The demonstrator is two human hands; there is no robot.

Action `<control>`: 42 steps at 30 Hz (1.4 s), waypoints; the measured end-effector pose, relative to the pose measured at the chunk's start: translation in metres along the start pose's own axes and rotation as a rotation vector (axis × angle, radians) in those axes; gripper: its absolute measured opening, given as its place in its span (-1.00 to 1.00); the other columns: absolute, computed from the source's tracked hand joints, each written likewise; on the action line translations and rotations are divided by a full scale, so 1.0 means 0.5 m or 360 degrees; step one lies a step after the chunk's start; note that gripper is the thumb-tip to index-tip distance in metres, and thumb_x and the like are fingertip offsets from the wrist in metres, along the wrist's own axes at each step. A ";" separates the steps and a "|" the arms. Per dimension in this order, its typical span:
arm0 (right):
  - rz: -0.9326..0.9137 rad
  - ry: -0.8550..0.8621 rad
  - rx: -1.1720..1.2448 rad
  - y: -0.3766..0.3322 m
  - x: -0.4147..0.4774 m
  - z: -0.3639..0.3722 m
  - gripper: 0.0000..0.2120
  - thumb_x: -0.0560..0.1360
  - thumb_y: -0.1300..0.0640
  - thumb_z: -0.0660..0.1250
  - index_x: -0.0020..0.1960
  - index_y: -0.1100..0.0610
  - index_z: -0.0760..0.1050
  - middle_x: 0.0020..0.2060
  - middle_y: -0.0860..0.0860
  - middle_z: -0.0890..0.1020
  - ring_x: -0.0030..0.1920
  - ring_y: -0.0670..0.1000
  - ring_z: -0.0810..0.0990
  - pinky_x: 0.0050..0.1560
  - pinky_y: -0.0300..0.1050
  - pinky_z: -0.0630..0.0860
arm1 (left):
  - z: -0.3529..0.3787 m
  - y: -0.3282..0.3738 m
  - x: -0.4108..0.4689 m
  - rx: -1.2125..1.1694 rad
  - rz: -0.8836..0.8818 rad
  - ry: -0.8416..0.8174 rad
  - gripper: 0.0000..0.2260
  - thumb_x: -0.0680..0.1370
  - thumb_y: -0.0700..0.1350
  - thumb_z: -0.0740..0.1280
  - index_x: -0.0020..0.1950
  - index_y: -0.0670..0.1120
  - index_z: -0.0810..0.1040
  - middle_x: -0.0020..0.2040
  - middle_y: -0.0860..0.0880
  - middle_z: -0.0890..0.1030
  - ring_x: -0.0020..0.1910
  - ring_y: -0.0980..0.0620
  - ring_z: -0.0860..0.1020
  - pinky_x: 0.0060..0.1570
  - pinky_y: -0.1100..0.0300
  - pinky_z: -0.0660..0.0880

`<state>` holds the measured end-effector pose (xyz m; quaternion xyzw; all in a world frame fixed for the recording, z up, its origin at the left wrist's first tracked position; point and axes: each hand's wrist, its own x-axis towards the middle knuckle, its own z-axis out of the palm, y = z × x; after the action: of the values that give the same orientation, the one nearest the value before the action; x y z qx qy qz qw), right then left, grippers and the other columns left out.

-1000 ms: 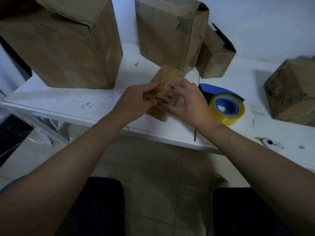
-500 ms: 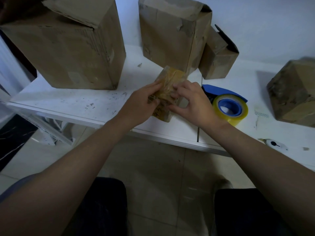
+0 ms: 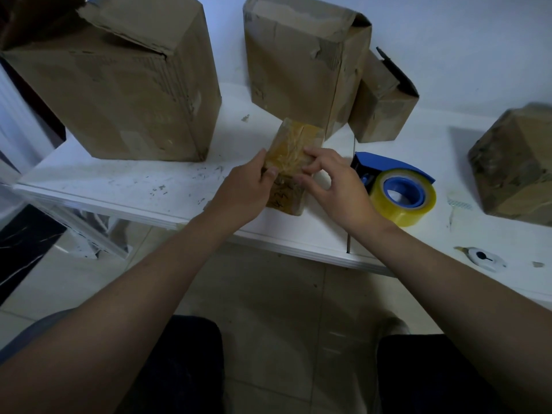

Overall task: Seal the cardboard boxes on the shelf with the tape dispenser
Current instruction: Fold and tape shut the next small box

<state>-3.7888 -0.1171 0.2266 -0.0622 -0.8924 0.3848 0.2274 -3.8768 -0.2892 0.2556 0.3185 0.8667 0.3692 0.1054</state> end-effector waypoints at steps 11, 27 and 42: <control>0.0207 -0.0088 0.0233 -0.014 -0.017 -0.007 -0.55 0.58 0.09 0.40 0.42 0.14 0.42 0.33 -0.29 0.44 0.34 -0.14 0.47 0.37 0.02 0.50 | -0.014 -0.002 0.013 0.0229 0.0026 -0.0018 -0.71 0.68 0.10 0.16 0.20 -0.04 0.57 -0.08 0.06 0.58 -0.08 0.02 0.56 -0.25 0.24 0.37; 0.0321 0.0107 -0.0208 -0.083 -0.034 -0.146 -0.80 0.58 0.14 0.35 0.19 0.06 0.46 -0.05 0.00 0.65 -0.02 0.05 0.62 -0.20 -0.21 0.45 | 0.010 0.128 -0.033 0.0089 0.0235 0.0325 -0.62 0.60 0.07 0.35 0.36 -0.08 0.58 0.23 -0.05 0.66 0.18 -0.03 0.62 0.10 0.22 0.41; 0.0524 0.0338 -0.1060 0.030 -0.024 -0.540 -0.82 0.53 -0.09 0.41 0.06 -0.02 0.63 -0.04 -0.02 0.70 0.01 0.08 0.63 -0.03 0.02 0.58 | 0.160 0.439 0.172 0.0036 0.0759 0.0047 -0.76 0.61 -0.02 0.35 0.22 -0.05 0.66 -0.04 0.00 0.70 -0.12 0.09 0.62 -0.17 0.23 0.51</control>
<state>-3.6566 0.0678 0.3737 -0.3145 -0.9181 0.0967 0.2210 -3.8058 -0.0739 0.3590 0.5098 0.7725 0.3786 -0.0009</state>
